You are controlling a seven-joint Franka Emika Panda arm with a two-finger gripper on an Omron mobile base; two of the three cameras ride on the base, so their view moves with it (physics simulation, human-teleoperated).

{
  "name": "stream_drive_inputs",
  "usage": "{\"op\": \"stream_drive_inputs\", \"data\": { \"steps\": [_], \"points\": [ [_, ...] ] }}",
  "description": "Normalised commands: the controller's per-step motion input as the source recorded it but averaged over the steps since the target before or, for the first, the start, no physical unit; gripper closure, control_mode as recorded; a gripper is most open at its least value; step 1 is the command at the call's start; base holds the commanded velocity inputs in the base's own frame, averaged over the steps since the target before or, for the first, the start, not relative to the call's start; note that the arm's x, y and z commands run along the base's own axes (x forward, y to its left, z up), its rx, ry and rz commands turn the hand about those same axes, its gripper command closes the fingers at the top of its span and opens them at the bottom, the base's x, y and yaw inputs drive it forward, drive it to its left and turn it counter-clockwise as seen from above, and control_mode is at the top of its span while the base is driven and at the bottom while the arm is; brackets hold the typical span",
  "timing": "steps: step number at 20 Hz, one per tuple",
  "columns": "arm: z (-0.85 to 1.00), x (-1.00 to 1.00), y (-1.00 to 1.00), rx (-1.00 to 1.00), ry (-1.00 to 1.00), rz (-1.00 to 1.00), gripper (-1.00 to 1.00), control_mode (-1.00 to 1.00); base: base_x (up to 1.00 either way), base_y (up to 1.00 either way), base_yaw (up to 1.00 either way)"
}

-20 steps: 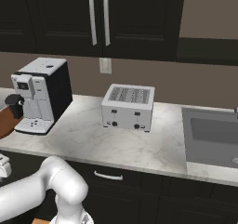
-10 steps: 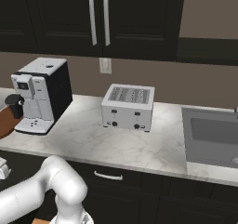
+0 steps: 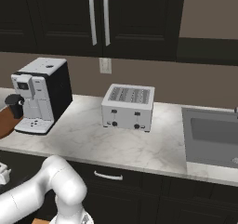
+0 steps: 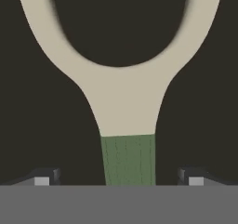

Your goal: Open the drawer on the left and place the cutting tools on the cutting board.

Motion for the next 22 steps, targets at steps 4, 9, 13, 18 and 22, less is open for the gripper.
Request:
{"op": "stream_drive_inputs", "data": {
  "steps": [4,9,13,18,22],
  "points": [
    [-0.13,-0.03,0.09,0.00,0.00,0.00,-1.00,-1.00,0.00,0.00,0.00],
    [0.00,-0.01,0.00,0.00,-0.01,0.00,1.00,-1.00,0.00,0.00,0.00],
    [0.48,-0.24,0.00,0.00,-0.12,0.00,1.00,-1.00,0.00,0.00,0.00],
    [0.96,-0.68,0.03,0.00,-0.20,0.00,1.00,-1.00,0.00,0.00,0.00],
    [1.00,-0.44,0.04,0.00,-0.24,-0.01,1.00,-1.00,0.00,0.00,0.00]
  ]
}}
